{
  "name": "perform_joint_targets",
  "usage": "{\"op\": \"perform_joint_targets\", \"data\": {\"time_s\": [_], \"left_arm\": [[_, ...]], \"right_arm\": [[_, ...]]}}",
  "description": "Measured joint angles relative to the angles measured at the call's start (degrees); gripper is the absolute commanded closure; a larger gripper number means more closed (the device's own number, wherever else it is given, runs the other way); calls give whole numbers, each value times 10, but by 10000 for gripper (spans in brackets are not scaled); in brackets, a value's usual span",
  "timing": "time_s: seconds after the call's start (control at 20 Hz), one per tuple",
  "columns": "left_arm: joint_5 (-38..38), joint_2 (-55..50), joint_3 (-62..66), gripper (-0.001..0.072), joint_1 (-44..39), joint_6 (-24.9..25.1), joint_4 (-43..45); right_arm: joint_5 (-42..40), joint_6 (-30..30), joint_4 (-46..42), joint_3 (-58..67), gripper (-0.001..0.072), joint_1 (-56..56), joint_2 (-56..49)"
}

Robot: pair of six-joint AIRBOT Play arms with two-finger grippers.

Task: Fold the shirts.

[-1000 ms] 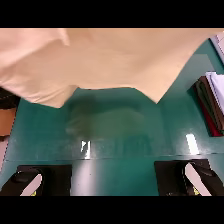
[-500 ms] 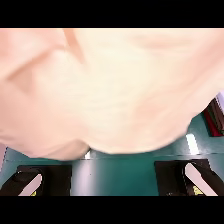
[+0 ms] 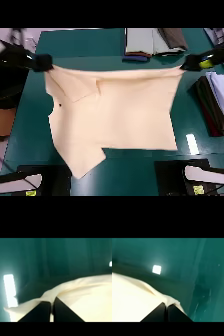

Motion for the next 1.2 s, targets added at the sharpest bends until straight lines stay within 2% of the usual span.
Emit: {"op": "perform_joint_targets", "data": {"time_s": [0.25,0.45,0.65,0.9,0.95,1.0,1.05,1.1,1.2], "left_arm": [[56,-92,-4,680,1,24,-2],[12,-110,15,680,22,38,-3],[-59,-116,-10,680,41,46,-7],[-59,-117,-89,679,37,48,-14],[-54,-118,-103,650,36,48,-14],[-50,-118,-113,360,35,45,-15],[-48,-118,-122,188,35,42,-16],[-45,-117,-127,224,34,37,-17],[-42,-108,-134,226,34,27,-17]], "right_arm": [[-19,12,-6,76,699,20,-129],[1,11,-9,112,699,21,-156],[7,7,-32,43,699,20,-131],[-33,5,-43,-76,697,27,-98],[-39,5,-42,-95,695,30,-95],[-42,5,-39,-110,640,33,-94],[-47,5,-34,-122,459,34,-92],[-50,5,-27,-130,418,35,-91],[-54,4,4,-142,418,31,-85]]}}
